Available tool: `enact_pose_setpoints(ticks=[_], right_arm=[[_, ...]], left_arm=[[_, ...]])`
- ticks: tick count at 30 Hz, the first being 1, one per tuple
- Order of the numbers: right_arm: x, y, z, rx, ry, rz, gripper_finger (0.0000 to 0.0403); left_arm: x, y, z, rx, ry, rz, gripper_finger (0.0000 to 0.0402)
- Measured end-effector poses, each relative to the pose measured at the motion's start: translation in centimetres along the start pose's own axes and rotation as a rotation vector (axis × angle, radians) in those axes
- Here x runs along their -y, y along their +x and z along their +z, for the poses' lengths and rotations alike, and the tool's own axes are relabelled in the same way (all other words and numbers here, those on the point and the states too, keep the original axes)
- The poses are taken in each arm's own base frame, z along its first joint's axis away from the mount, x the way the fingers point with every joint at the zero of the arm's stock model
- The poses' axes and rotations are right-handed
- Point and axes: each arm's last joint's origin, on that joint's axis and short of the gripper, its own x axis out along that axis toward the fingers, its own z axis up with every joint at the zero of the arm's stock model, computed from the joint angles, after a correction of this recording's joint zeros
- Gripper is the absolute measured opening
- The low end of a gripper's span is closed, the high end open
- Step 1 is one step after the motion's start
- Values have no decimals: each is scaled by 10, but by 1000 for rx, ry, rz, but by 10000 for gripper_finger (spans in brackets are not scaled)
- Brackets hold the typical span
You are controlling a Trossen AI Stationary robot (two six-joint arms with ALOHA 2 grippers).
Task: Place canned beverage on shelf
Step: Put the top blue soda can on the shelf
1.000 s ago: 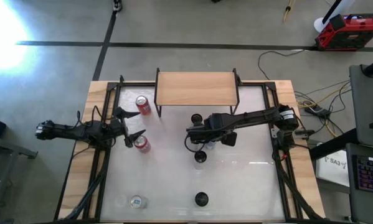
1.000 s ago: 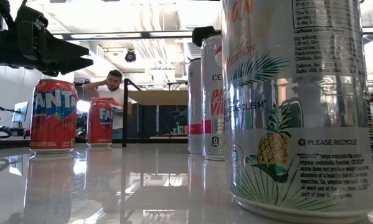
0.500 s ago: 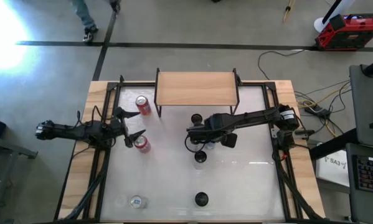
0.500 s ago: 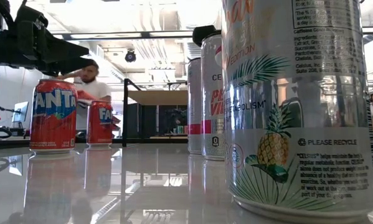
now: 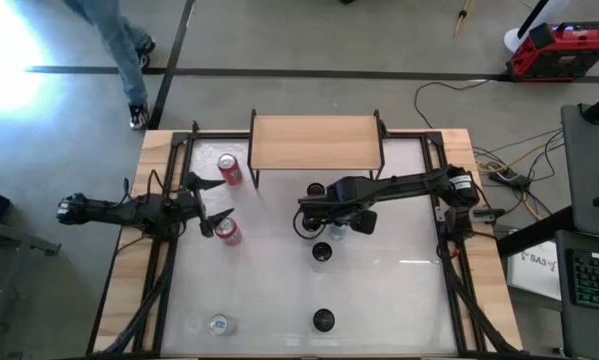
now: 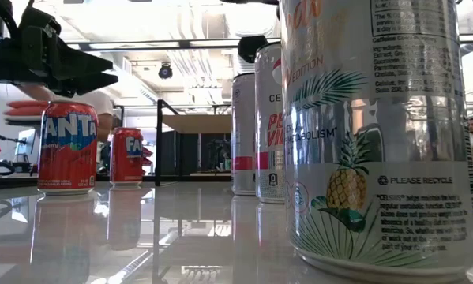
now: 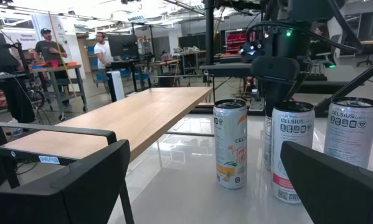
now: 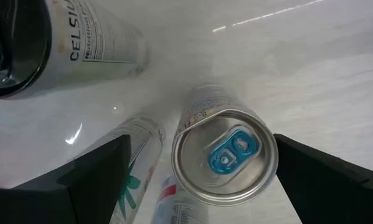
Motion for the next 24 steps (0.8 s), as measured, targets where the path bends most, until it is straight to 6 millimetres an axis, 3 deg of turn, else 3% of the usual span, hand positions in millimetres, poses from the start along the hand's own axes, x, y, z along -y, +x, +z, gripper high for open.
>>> enact_pose_setpoints(ticks=[11,24], right_arm=[[6,5,2,12,12,-65,368],[1,-1,1,-35,-31,-11,368]], left_arm=[[0,0,0,0,0,0,400],[0,0,0,0,0,0,400]])
